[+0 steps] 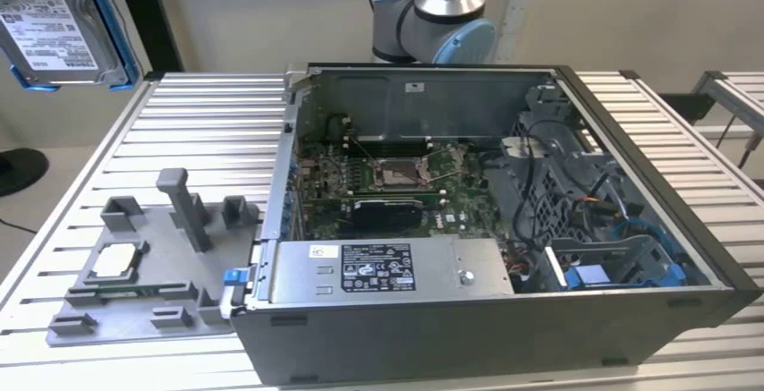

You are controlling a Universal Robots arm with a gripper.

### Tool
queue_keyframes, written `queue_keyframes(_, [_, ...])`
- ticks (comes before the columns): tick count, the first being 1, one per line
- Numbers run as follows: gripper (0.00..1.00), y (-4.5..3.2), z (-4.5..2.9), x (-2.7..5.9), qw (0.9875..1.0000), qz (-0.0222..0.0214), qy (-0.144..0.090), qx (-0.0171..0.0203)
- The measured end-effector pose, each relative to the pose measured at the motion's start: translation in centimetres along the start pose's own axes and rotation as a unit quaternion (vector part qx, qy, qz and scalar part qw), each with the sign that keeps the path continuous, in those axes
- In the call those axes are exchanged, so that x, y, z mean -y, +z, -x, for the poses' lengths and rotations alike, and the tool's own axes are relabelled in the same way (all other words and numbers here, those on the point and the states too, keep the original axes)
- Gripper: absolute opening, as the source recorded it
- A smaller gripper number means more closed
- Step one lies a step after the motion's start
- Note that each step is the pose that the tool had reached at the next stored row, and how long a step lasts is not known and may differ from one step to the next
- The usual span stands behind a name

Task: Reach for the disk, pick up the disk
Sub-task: 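Pick up the disk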

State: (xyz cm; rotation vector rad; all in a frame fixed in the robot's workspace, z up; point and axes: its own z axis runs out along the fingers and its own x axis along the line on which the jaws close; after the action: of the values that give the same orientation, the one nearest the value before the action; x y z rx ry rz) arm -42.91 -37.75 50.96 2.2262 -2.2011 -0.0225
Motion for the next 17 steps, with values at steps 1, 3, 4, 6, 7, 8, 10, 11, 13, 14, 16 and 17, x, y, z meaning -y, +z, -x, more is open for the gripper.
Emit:
queue_keyframes(1, [0.0, 0.0, 0.0, 0.07, 1.0, 0.0, 0.0, 0.0])
queue_keyframes(3, [0.0, -0.01, 0.0, 0.28, 1.0, 0.0001, 0.0, 0.0])
queue_keyframes(4, [0.0, -0.01, 0.0, 0.42, 1.0, 0.0, 0.0, 0.0])
queue_keyframes(6, [0.0, -0.02, 0.0, 0.72, 1.0, 0.0, 0.0, 0.0])
queue_keyframes(7, [0.0, -0.02, 0.0, 0.86, 1.0, 0.0001, 0.0, 0.0])
queue_keyframes(8, [0.0, -0.02, -0.01, 0.98, 1.0, 0.0, 0.0, 0.0])
queue_keyframes(10, [0.0, -0.03, -0.01, 1.21, 1.0, 0.0, 0.0, 0.0])
queue_keyframes(11, [0.0, -0.03, -0.01, 1.32, 1.0, 0.0, 0.0, 0.0])
queue_keyframes(13, [0.0, -0.03, -0.01, 1.56, 1.0, 0.0, 0.0, 0.0])
queue_keyframes(14, [0.0, -0.03, -0.01, 1.68, 1.0, 0.0, 0.0, 0.0])
queue_keyframes(16, [0.0, -0.04, -0.02, 1.91, 1.0, 0.0001, 0.0, 0.0])
queue_keyframes(17, [0.0, -0.04, -0.02, 2.01, 1.0, 0.0, 0.0, 0.0])
